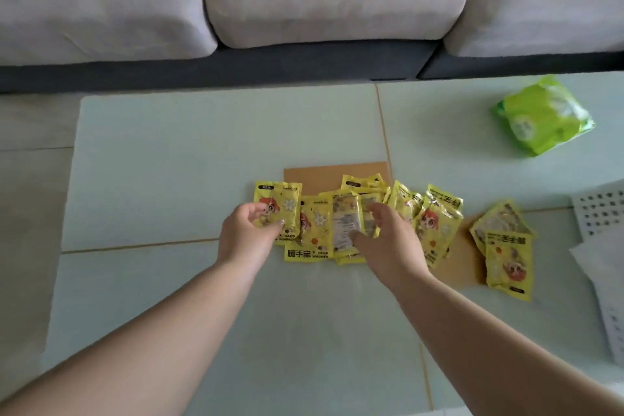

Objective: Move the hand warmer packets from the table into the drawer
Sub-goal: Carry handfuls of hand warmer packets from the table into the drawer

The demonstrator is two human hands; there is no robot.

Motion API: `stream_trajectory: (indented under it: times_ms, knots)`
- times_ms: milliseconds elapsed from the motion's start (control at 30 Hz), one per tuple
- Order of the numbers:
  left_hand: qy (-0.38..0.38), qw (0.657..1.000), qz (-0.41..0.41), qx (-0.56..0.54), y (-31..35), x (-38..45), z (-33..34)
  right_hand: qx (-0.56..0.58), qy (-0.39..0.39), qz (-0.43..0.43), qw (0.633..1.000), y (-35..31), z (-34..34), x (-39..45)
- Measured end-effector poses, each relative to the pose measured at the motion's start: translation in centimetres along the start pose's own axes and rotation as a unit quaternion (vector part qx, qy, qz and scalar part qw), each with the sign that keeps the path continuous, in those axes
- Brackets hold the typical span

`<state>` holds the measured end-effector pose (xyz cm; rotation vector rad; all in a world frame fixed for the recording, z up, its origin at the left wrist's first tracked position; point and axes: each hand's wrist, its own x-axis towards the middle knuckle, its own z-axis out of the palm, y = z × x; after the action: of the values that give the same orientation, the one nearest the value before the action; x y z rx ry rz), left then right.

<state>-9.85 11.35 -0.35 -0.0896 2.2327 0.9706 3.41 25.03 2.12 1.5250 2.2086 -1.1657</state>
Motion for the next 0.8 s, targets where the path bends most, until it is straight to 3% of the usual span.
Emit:
stream_trajectory:
  times_ms: [167,367,533,667,800]
  knots:
    - [0.130,0.982,-0.020,0.137,-2.2,4.7,3.4,-0.061,0.024,-0.010,0.998,2.2,3.6,4.3]
    - [0.141,0.970,-0.016,0.195,-3.4,6.5,5.3,-0.163,0.054,-0.042,0.984,2.9,5.3,6.0]
    - [0.098,0.987,-0.026,0.124,-2.8,6.9,5.2,-0.148,0.040,-0.071,0.986,2.5,6.0,5.9]
    - [0.071,0.993,-0.020,0.091,-3.0,6.7,4.1,-0.031,0.022,-0.015,0.999,2.4,4.9,5.9]
    - [0.018,0.993,-0.085,-0.081,-3.7,5.2,2.7,0.001,0.029,0.032,0.999,4.0,3.2,5.6]
